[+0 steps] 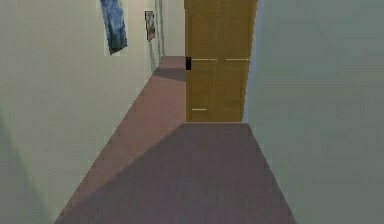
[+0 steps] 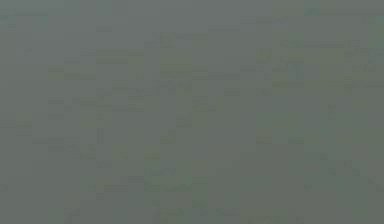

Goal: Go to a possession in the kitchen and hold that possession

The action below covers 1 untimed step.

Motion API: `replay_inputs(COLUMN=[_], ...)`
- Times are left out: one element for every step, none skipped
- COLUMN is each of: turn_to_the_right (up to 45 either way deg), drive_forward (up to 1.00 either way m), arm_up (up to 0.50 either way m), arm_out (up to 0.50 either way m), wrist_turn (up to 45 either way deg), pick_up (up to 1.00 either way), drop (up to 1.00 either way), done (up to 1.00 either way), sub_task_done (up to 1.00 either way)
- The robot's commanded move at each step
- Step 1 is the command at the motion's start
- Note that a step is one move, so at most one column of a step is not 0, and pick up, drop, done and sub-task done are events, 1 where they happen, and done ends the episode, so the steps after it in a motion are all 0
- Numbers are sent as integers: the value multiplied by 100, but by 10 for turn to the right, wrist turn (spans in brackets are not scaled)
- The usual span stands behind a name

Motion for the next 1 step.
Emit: replay_inputs(turn_to_the_right=[-60], drive_forward=[0], arm_up=[0], arm_out=[0], wrist_turn=[0], pick_up=[0], drop=[0], done=[0], sub_task_done=[0])
